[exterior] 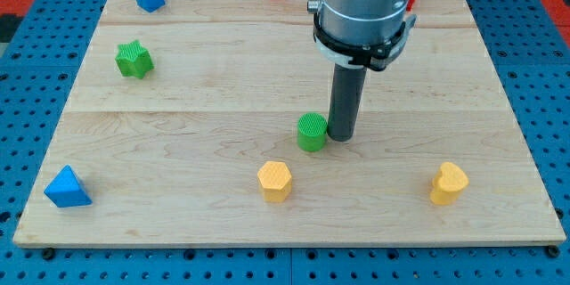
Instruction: Move the green circle vertically above the blue triangle
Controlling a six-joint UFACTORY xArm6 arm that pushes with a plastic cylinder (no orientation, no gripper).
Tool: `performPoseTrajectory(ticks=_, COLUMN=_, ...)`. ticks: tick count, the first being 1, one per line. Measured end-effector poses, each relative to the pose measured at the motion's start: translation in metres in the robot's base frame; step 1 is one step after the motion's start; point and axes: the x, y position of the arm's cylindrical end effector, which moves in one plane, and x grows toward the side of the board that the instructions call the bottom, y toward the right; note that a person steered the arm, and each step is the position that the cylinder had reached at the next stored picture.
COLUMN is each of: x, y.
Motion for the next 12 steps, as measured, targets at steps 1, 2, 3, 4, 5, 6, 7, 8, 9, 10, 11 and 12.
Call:
performPoseTrajectory(ticks=1, x=0.009, y=-0.032)
performPoseTrajectory(ticks=2, x=0.006, y=-0.089)
performPoseTrajectory(ticks=3, x=-0.004, y=-0.140)
performPoseTrajectory(ticks=4, x=-0.027, y=-0.144)
performPoseTrajectory(ticks=5, x=-0.041, y=-0.123)
performPoseTrajectory(ticks=6, x=-0.052, y=-0.104)
performPoseTrajectory(ticks=7, x=-0.059, y=-0.136)
performPoseTrajectory(ticks=8, x=-0.069, y=-0.169)
performPoseTrajectory(ticks=9, x=-0.075, y=-0.202)
performPoseTrajectory(ticks=10, x=-0.077, y=-0.227)
performPoseTrajectory(ticks=11, x=-0.077, y=-0.238)
performPoseTrajectory(ticks=12, x=-0.077, y=-0.250)
